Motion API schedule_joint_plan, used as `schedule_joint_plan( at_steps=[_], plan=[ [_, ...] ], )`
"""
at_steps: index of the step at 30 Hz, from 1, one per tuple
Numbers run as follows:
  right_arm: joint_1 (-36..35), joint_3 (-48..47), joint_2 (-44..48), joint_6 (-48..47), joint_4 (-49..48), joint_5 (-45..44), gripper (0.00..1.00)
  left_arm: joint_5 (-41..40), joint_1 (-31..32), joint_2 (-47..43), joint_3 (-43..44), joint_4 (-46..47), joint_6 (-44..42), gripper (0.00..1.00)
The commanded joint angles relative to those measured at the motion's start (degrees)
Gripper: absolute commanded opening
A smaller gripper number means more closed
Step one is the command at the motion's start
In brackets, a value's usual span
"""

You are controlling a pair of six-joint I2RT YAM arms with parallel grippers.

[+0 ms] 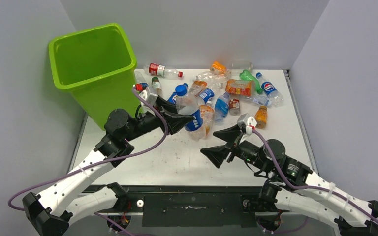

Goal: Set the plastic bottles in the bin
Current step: Place the plastic bottle in the trash bin.

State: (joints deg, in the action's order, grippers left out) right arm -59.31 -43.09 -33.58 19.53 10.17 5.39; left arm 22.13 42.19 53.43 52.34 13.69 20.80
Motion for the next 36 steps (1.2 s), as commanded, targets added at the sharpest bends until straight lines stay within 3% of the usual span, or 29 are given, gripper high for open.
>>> schedule_joint_plan(
  at_steps=[1, 9, 13, 15, 18, 21, 22, 26, 31, 34, 36],
  plan=[
    [-0.4, 1.2, -1.6, 0.7, -15.1, -2.0, 0.9, 8.9, -0.2, 1.4, 2.0, 11.5, 15.8, 0.3],
    [-0.6, -0.1, -9.2, 0.1, -20.7, -1.2, 0.9, 8.4, 0.0, 0.6, 1.2, 12.6, 18.2, 0.3],
    [-1.5, -0.7, -13.1, 0.0, -22.0, 0.0, 0.98, 8.8, 0.3, 1.0, 1.1, 13.7, 19.5, 0.3],
    [-2.0, -0.6, -14.0, 0.0, -22.7, 0.2, 0.8, 8.6, 0.5, 0.9, 0.7, 14.4, 20.2, 0.32],
    [-2.5, 0.1, -14.1, 0.2, -23.8, 0.2, 0.61, 8.3, 0.6, 0.5, 0.3, 15.4, 20.6, 0.47],
    [-2.7, 0.9, -13.0, 0.0, -23.9, -0.2, 0.51, 7.0, 0.7, -0.7, -0.3, 15.5, 20.4, 0.88],
    [-2.7, 1.2, -12.5, 0.0, -24.0, -0.5, 0.49, 6.4, 0.7, -1.2, -0.6, 15.6, 20.1, 0.96],
    [-2.8, 2.4, -10.7, -0.5, -23.5, -0.8, 0.45, 2.6, 0.4, -3.9, -1.0, 15.1, 18.2, 0.96],
    [-3.0, 3.9, -9.2, -1.2, -22.0, -1.9, 0.44, -9.4, -1.4, -7.2, 1.9, 9.0, 17.0, 0.96],
    [-3.0, 4.5, -8.5, -1.3, -21.5, -2.3, 0.44, -8.0, -2.9, -4.5, 7.5, 6.1, 19.3, 1.0],
    [-3.0, 4.8, -8.3, -1.2, -21.4, -2.6, 0.44, -6.4, -3.5, -2.1, 10.4, 4.4, 20.9, 0.94]
  ],
)
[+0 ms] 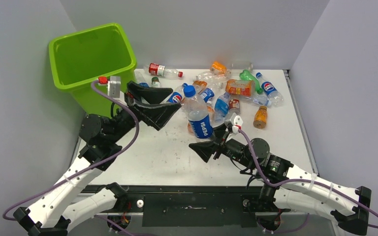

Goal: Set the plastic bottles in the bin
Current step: Place the plastic bottle in the trash bin.

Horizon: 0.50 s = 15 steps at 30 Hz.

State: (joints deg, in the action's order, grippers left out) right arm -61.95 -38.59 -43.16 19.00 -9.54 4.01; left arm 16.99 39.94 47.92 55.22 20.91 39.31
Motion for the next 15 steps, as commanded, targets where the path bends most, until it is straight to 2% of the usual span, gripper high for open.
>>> schedule_joint_plan(
  at_steps=[1, 15],
  plan=[
    [-0.4, 0.3, 1.3, -0.7, -1.7, -1.4, 0.44, -0.1, -1.4, 4.5, 8.6, -3.0, 2.8, 0.93],
    [-0.5, 0.3, -0.1, -0.9, -1.7, -0.8, 0.44, 8.0, -1.5, 12.2, 13.8, -0.8, 5.2, 0.8]
  ],
)
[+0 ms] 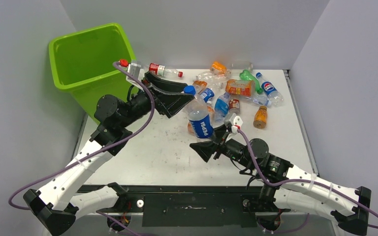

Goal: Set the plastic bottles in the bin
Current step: Place the plastic bottle in the trash bin.

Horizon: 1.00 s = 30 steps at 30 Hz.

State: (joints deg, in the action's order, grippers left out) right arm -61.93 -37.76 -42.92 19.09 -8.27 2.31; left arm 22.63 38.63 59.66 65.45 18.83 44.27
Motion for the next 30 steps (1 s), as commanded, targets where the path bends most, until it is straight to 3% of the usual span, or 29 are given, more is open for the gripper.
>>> schedule_joint_plan(
  at_steps=[1, 6, 8, 12, 13, 14, 15, 16, 17, 18, 24, 28, 30],
  plan=[
    [-0.6, -0.6, -0.7, -1.0, -3.0, 0.9, 0.44, 2.6, -0.2, 0.6, 3.9, 1.3, 0.2, 0.79],
    [-0.6, -0.7, -1.5, -1.0, -3.4, 1.5, 0.43, 4.4, -0.2, 1.6, 4.9, 1.0, -0.8, 0.72],
    [-0.6, -0.9, -1.9, -1.0, -3.3, 1.7, 0.43, 4.8, -0.1, 1.7, 5.0, 0.9, -1.4, 0.61],
    [-0.6, -0.6, -1.9, -0.7, -3.2, 1.6, 0.46, 7.1, -0.1, 1.9, 5.8, -0.1, -3.0, 0.28],
    [-0.6, -0.6, -1.8, -0.3, -3.1, 1.4, 0.51, 7.8, -0.1, 1.9, 6.1, -0.3, -3.2, 0.2],
    [-0.6, -0.7, -1.6, 0.1, -2.8, 1.1, 0.64, 8.3, -0.1, 1.9, 6.3, -0.4, -3.7, 0.04],
    [-0.6, -1.1, -1.2, 0.4, -2.4, 1.1, 0.8, 8.2, -0.1, 1.6, 6.5, -1.4, -4.4, 0.0],
    [-0.6, -1.8, -1.0, 0.9, -1.5, 1.2, 0.92, 7.3, -0.1, 1.2, 7.2, -3.2, -5.6, 0.0],
    [-0.6, -2.7, -0.6, 1.2, -0.4, 1.0, 0.97, 5.9, -0.3, 0.7, 8.2, -5.4, -7.6, 0.0],
    [-0.7, -3.6, 0.0, 1.2, 1.5, 0.7, 0.9, 3.8, -0.5, 0.0, 9.9, -8.7, -10.3, 0.0],
    [-0.7, -7.7, 6.5, -0.3, 11.3, -4.0, 0.9, -21.0, -1.1, -2.7, 23.7, -26.4, -32.0, 0.0],
    [-0.7, -5.4, 11.0, 0.0, 13.7, -9.7, 0.9, -44.0, -1.5, -3.1, 24.9, -20.8, -46.8, 0.0],
    [-0.7, -3.9, 12.0, 0.8, 14.3, -11.4, 0.9, -50.0, -2.6, -2.6, 23.6, -14.1, -53.5, 0.0]
  ],
)
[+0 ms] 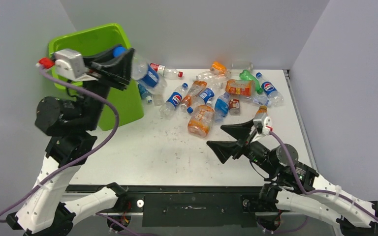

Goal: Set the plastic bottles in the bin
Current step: Place the plastic bottle in the trash bin.

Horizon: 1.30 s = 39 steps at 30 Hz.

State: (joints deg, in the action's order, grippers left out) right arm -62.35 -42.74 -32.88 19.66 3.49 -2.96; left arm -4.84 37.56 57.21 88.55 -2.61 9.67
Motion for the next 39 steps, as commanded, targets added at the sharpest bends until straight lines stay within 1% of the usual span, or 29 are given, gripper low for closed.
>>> schedule_joint_plan(
  at_steps=[1, 3, 5, 9, 11, 14, 16, 18, 20, 22, 23, 24, 25, 26, 27, 29, 30, 32, 34, 36, 39],
  plan=[
    [-0.3, 2.0, 2.3, 0.8, 2.6, -6.7, 0.9, -24.7, -2.3, 0.4, 0.2, 10.1, -21.7, 0.0],
    [-0.3, 3.5, 2.7, 1.6, 2.7, -7.2, 0.9, -26.7, -5.2, 1.8, 0.0, 15.6, -25.3, 0.0],
    [-0.3, 4.8, 2.7, 2.3, 2.7, -7.1, 0.9, -25.2, -8.3, 2.8, -0.9, 20.8, -25.3, 0.0],
    [-0.3, 6.5, 2.6, 3.8, 2.2, -6.0, 0.9, -23.1, -13.2, 6.1, 0.6, 26.0, -24.6, 0.0],
    [-0.3, 7.1, 2.3, 4.3, 2.0, -5.8, 0.9, -23.2, -15.7, 8.7, 2.4, 25.3, -24.6, 0.0],
    [-0.3, 7.4, 2.0, 4.3, 1.9, -6.0, 0.9, -24.3, -19.7, 13.6, 4.5, 21.0, -22.7, 0.0],
    [-0.3, 7.4, 2.0, 4.1, 1.9, -6.3, 0.9, -21.2, -24.6, 16.0, 4.4, 17.8, -17.6, 0.0],
    [-0.3, 7.1, 2.0, 3.8, 2.1, -6.6, 0.9, -17.6, -27.9, 17.5, 3.2, 16.1, -12.1, 0.0],
    [-0.3, 6.6, 1.9, 3.8, 2.8, -7.3, 0.9, -15.0, -29.3, 18.6, 1.6, 15.7, -9.2, 0.0],
    [-0.3, 6.4, 2.2, 3.9, 3.6, -8.3, 0.9, -13.8, -29.6, 19.7, 0.9, 15.2, -8.1, 0.0],
    [-0.3, 6.3, 2.5, 4.1, 3.9, -9.1, 0.9, -13.7, -29.6, 20.2, 1.0, 14.6, -8.1, 0.03],
    [-0.3, 6.3, 2.8, 4.3, 4.2, -9.9, 0.9, -13.7, -29.6, 20.6, 1.2, 14.2, -8.0, 0.14],
    [-0.2, 6.3, 3.0, 4.5, 4.7, -10.9, 0.9, -13.6, -29.6, 20.6, 1.2, 14.0, -8.1, 0.32],
    [-0.3, 6.1, 3.2, 4.8, 5.2, -11.9, 0.9, -13.7, -29.6, 20.5, 1.2, 14.1, -7.9, 0.54],
    [-0.3, 5.9, 3.3, 5.2, 5.8, -13.2, 0.9, -13.7, -29.6, 20.1, 1.2, 14.1, -7.4, 0.68],
    [-0.3, 5.4, 3.4, 6.0, 7.2, -16.6, 0.9, -13.2, -29.5, 18.6, 1.5, 13.9, -6.3, 0.92],
    [-0.3, 5.1, 3.2, 6.4, 7.9, -17.9, 0.9, -12.7, -29.3, 17.7, 1.7, 13.7, -5.7, 0.98],
    [-0.2, 4.5, 2.6, 7.6, 9.3, -22.3, 0.9, -11.9, -27.9, 15.3, 1.9, 12.9, -4.8, 0.96],
    [-0.2, 4.0, 1.2, 8.7, 10.0, -26.1, 0.9, -11.3, -23.8, 12.7, 1.1, 11.9, -4.9, 0.96],
    [-0.2, 3.3, -1.0, 10.3, 10.7, -30.1, 0.9, -10.2, -18.2, 10.1, 0.0, 9.6, -5.9, 0.96],
    [0.1, 1.1, -5.6, 13.5, 13.0, -37.8, 0.9, -7.9, -7.4, 7.9, -1.8, 3.1, -8.0, 0.96]
  ],
)
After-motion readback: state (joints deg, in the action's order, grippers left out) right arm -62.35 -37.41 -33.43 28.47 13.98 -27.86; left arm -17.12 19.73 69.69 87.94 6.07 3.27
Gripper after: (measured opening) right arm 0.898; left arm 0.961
